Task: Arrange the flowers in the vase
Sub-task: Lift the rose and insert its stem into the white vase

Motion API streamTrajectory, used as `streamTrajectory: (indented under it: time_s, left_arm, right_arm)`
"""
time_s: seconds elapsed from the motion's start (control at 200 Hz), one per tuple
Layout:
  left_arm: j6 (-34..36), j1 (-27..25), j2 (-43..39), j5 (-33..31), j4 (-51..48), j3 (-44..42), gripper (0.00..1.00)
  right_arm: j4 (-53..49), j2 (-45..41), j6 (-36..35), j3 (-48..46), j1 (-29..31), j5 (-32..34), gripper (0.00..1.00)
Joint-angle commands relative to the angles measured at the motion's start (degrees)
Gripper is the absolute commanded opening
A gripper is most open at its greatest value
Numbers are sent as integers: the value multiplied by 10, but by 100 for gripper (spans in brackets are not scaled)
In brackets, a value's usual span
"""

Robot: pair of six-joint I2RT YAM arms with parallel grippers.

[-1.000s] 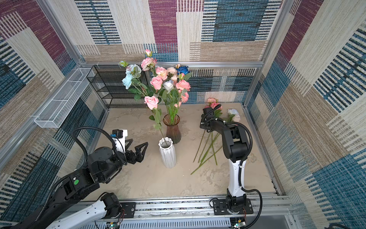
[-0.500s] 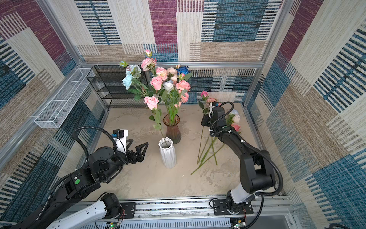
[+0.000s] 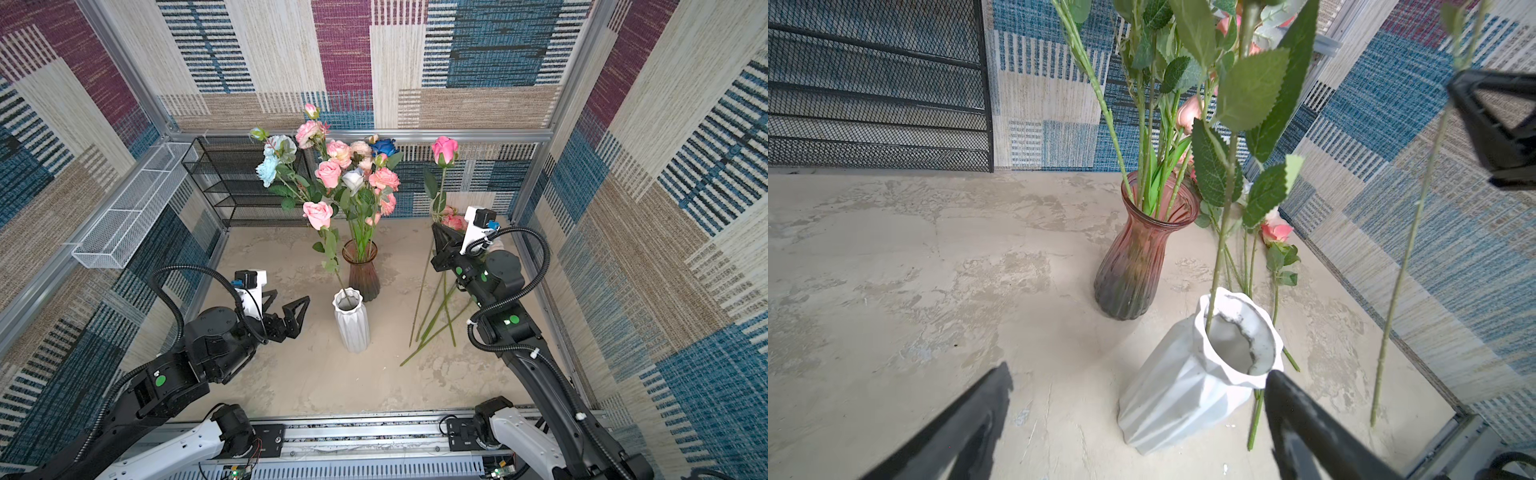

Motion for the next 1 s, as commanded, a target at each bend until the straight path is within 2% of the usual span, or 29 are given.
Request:
streamTrajectory:
  time_s: [0.0,0.2,0.336,0.591,0.816,0.997]
  left_arm:
    - [3,-1,-1,-9,-3,8,97]
    - [3,0,-3,-11,-10,16,97]
    - [2,0,-6,-13,-13,17,97]
    - [4,0,-1,-13,-15,23,97]
    - [4,0,-2,-13,-18,24,97]
    - [3,0,-7,-12,-15,19,96]
  right_arm:
    - [44,3,-31,32,32,-54,0]
    - [63,77,-120,149,170,-45,0]
    - [116,122,-157,199,224,-48,0]
    - [247,218,-202,239,264,-55,0]
    - [247,280,-233,291,275,-51,0]
    - [258,277,-226,226,277,-51,0]
